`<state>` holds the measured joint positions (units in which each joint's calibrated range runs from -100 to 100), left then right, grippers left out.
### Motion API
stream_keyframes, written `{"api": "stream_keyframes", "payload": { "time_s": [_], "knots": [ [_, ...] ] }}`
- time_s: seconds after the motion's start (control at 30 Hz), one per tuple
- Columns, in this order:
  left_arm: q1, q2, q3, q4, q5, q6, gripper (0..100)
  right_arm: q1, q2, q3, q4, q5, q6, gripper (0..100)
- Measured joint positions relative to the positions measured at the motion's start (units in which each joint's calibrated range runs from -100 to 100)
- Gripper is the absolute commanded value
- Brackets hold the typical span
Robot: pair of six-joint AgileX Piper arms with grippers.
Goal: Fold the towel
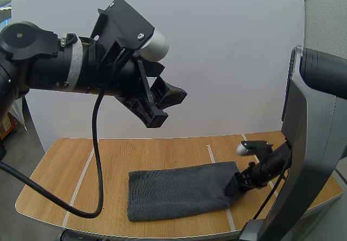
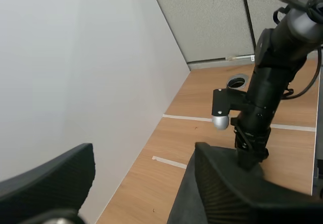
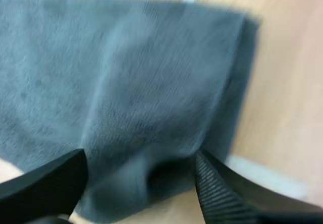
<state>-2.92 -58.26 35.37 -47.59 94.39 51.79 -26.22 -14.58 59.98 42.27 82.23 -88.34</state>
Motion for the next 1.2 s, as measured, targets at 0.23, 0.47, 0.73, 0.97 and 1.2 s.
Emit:
{"api": "stream_keyframes", "payload": {
  "time_s": [0.23,0.47,0.73,0.97,1.2],
  "knots": [
    [0.0,-2.27,0.0,0.0,0.0,0.0,92,0.0,-2.48,-11.98,0.03,2.18,-0.26,100],
    [0.3,-3.64,0.0,0.0,0.0,0.0,92,2.69,-2.23,-22.29,2.89,12.58,-3.9,100],
    [4.9,-7.83,0.0,0.0,0.0,0.0,92,11.04,3.03,-31.51,-0.71,14.11,-4.25,100],
    [7.34,-9.52,0.0,-0.11,0.0,0.0,92,14.92,8.12,-33.65,-2.29,14.34,-5.43,100],
    [7.44,-9.52,0.0,0.0,0.0,0.0,92,17.69,11.51,-33.63,-6.68,13.68,-7.46,100]
  ]
}}
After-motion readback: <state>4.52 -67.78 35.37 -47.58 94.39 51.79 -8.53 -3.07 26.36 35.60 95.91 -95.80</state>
